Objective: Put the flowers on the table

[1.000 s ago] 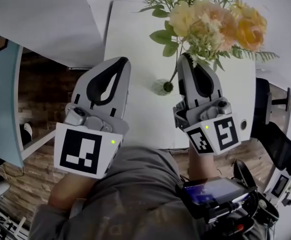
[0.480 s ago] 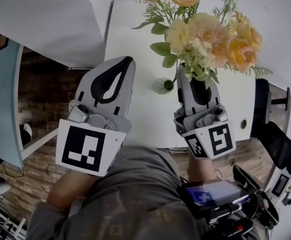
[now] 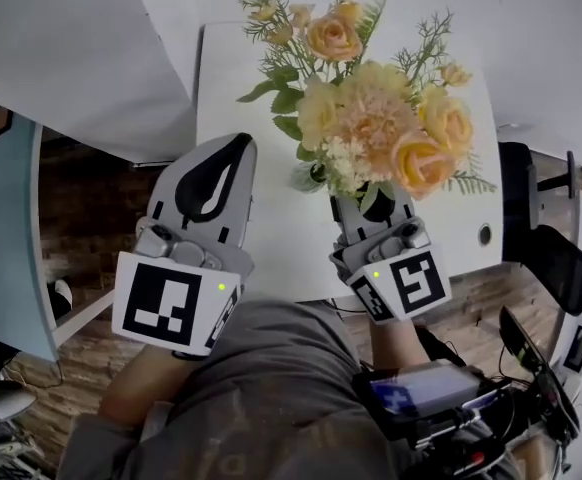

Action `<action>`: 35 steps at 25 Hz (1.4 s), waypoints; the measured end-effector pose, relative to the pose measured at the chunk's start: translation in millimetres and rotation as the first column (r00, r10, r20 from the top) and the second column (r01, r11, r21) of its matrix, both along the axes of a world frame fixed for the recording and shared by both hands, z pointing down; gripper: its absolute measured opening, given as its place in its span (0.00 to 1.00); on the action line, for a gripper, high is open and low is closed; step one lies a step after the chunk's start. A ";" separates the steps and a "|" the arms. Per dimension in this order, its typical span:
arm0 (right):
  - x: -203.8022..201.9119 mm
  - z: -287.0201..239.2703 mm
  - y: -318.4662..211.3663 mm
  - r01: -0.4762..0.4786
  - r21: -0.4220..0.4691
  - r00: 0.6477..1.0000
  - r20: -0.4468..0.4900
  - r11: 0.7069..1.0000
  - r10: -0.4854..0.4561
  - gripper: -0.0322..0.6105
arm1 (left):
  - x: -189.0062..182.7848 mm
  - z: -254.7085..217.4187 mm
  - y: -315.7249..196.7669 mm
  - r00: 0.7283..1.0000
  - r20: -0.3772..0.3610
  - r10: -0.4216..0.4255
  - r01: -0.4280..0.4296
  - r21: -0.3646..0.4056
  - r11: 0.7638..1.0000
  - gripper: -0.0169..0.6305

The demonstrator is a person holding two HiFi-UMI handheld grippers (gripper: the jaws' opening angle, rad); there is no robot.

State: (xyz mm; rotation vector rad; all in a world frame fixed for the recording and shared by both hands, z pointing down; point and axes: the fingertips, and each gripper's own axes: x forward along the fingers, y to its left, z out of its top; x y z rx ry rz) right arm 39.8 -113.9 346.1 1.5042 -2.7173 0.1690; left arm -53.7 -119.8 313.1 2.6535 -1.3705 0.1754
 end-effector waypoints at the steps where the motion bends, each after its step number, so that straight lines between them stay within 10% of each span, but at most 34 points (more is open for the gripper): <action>1: -1.2 3.2 1.6 -0.003 -0.009 1.000 -0.002 1.000 0.003 0.07 | 0.1 0.9 0.8 1.000 0.001 0.007 -0.007 0.001 1.000 0.04; 35: -1.4 54.6 13.4 -0.043 -0.250 0.994 -0.106 0.967 0.017 0.24 | 19.1 -1.2 -4.5 0.987 0.018 0.162 -0.161 -0.019 0.987 0.04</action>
